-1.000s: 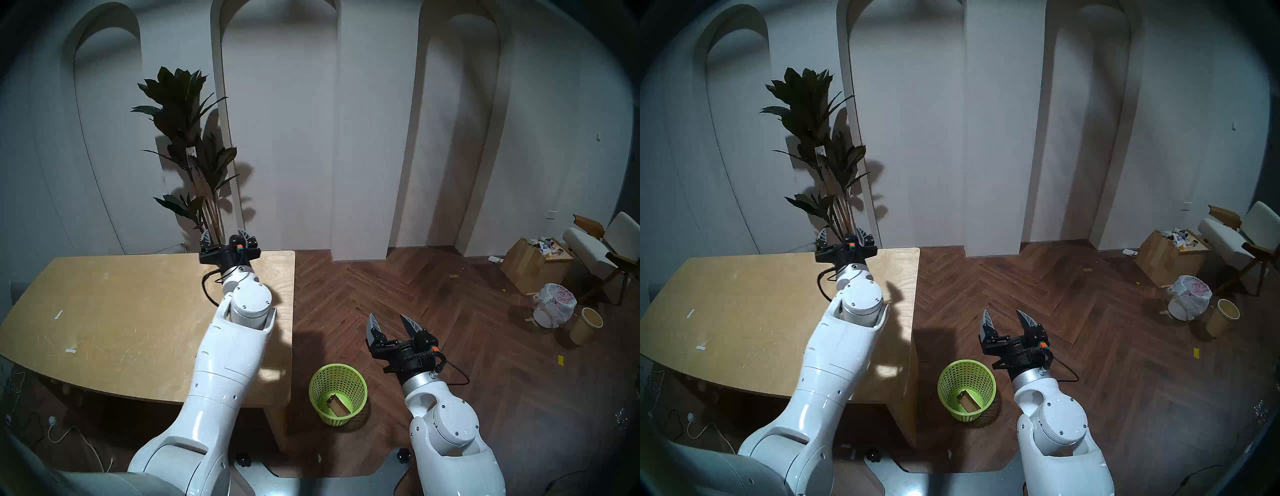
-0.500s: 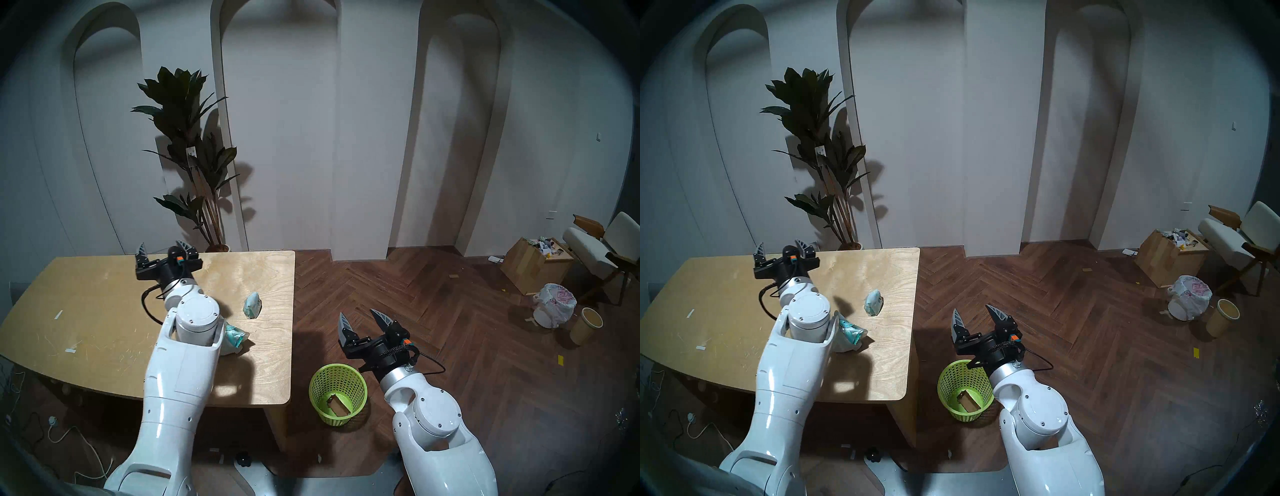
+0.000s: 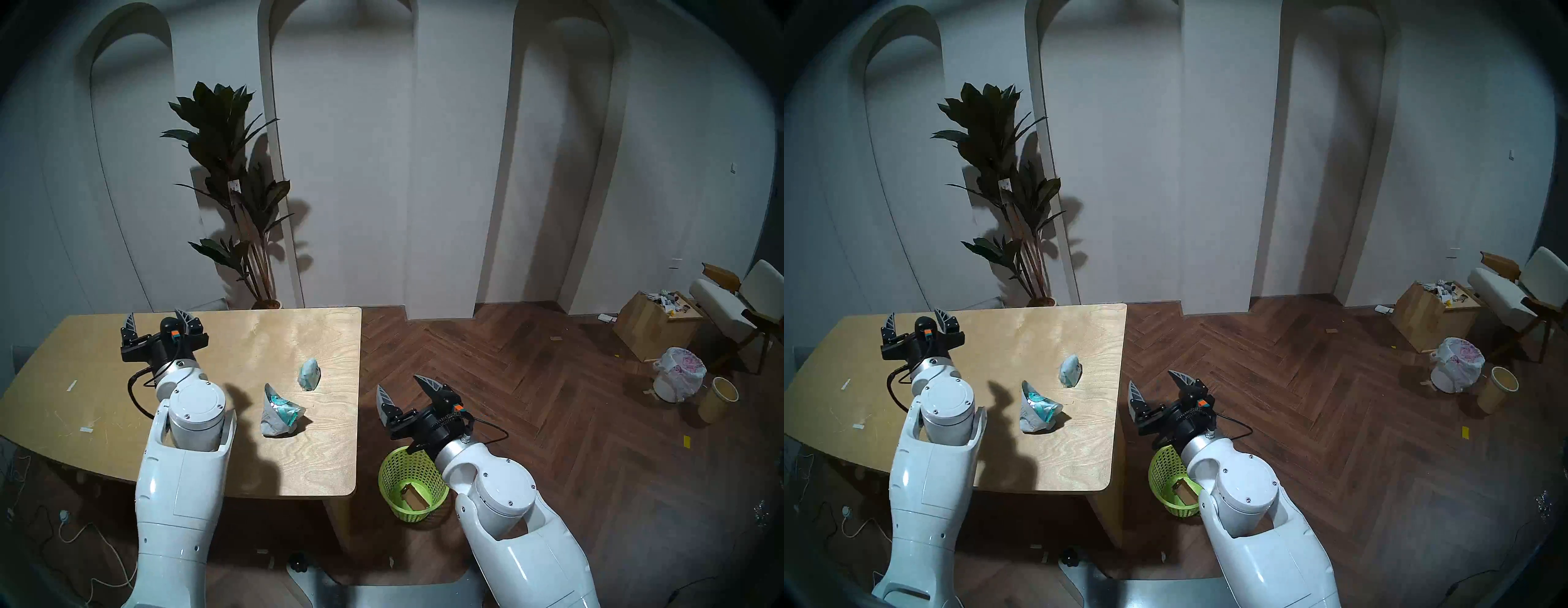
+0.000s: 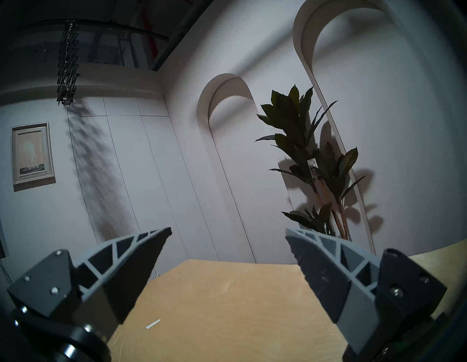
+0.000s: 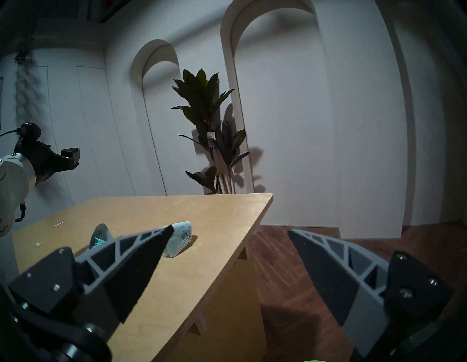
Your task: Put the trash into the trash bin on the ground
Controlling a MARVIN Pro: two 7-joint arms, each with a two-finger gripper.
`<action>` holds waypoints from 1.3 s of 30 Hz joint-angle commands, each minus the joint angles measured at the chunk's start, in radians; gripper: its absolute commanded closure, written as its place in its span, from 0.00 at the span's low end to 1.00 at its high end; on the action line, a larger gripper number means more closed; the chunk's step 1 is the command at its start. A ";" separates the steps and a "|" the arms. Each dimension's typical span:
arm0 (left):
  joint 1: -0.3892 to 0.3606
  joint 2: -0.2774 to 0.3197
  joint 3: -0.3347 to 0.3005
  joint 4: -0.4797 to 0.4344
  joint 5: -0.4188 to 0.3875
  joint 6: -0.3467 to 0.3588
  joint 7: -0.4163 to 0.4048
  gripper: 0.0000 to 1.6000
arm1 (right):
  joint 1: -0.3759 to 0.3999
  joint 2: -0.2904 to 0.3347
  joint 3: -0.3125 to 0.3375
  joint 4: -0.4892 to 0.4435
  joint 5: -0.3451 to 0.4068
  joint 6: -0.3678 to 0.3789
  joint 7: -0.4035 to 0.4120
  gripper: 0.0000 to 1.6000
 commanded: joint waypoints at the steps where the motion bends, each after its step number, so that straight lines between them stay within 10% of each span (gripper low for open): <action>1: 0.076 0.043 -0.043 -0.106 -0.026 0.009 -0.060 0.00 | 0.096 -0.014 -0.042 0.019 0.000 0.018 -0.005 0.00; 39: 0.389 0.104 -0.245 -0.432 -0.277 0.158 -0.469 0.00 | 0.495 -0.154 -0.246 0.453 0.007 0.173 -0.135 0.00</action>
